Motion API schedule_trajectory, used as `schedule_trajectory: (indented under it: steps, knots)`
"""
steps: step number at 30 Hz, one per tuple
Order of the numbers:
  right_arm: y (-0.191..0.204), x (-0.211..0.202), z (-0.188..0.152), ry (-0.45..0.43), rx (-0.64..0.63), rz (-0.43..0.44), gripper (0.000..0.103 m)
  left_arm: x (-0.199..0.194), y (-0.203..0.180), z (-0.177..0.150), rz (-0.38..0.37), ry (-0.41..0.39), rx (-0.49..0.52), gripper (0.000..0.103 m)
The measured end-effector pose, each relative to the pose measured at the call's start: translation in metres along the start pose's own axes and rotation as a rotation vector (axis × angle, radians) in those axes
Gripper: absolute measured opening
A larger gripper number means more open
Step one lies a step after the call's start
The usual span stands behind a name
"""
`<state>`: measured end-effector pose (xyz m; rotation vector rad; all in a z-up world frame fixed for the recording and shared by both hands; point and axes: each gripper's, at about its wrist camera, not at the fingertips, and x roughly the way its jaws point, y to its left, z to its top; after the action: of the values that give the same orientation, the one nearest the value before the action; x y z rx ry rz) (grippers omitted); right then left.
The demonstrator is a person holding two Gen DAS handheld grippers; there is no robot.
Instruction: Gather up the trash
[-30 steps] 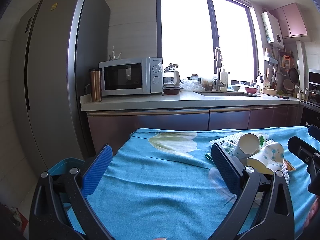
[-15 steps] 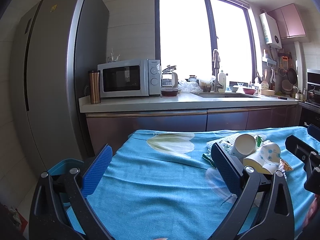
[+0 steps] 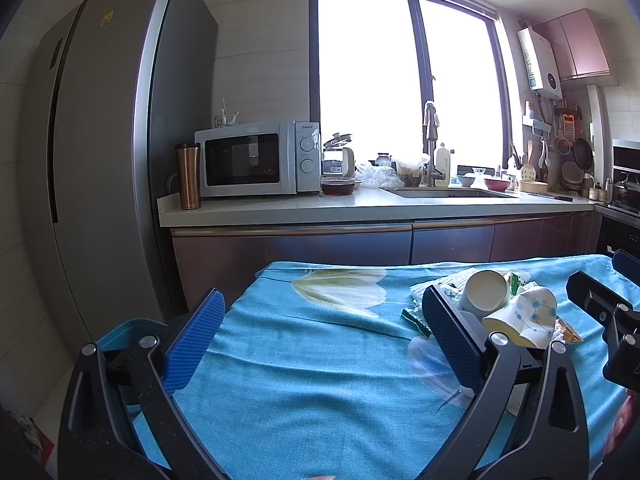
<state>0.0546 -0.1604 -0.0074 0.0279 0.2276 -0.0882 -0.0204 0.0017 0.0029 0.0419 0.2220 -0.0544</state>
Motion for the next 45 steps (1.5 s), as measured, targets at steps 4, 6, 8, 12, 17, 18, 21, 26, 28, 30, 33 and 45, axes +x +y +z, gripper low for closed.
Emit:
schedule_trajectory:
  steps: [4,6,8,12,17,18,21,26,28,30,33,45]
  knots:
    - [0.0,0.0,0.0,0.001,0.0,-0.001,0.097,0.0,0.0,0.0,-0.002,0.0,-0.002,0.097]
    - [0.0,0.0,0.0,0.001,0.001,0.0,0.097,0.0,0.0,0.0,0.0,-0.001,-0.001,0.097]
    - [0.001,0.0,0.0,0.002,0.0,0.0,0.097,-0.001,0.0,0.0,-0.001,-0.002,-0.002,0.097]
    - [0.0,0.0,0.0,0.002,0.002,0.002,0.097,-0.001,-0.001,0.0,-0.002,-0.004,-0.001,0.097]
    - [0.0,0.001,-0.001,0.005,0.003,0.006,0.097,-0.001,-0.002,0.001,-0.002,-0.002,0.002,0.097]
    - [-0.001,0.0,-0.001,0.004,0.004,0.006,0.097,0.0,-0.002,0.001,-0.002,-0.002,0.001,0.097]
    - [-0.001,0.001,-0.001,0.008,0.005,0.007,0.097,0.0,-0.002,0.001,-0.003,-0.001,0.001,0.097]
    - [-0.004,0.001,-0.002,0.01,0.008,0.011,0.097,0.0,-0.003,0.001,-0.006,0.001,0.001,0.097]
    - [-0.005,0.001,-0.002,0.012,0.009,0.011,0.097,0.0,-0.004,0.001,-0.005,0.003,0.002,0.097]
    - [-0.007,0.001,-0.002,0.013,0.01,0.014,0.097,0.001,-0.004,0.001,-0.006,0.005,0.002,0.097]
    - [-0.007,0.001,-0.002,0.014,0.011,0.013,0.097,0.002,-0.006,0.0,-0.007,0.008,0.003,0.097]
    - [-0.01,0.004,-0.002,0.025,0.016,0.021,0.097,0.009,-0.011,-0.002,-0.022,0.027,0.009,0.097]
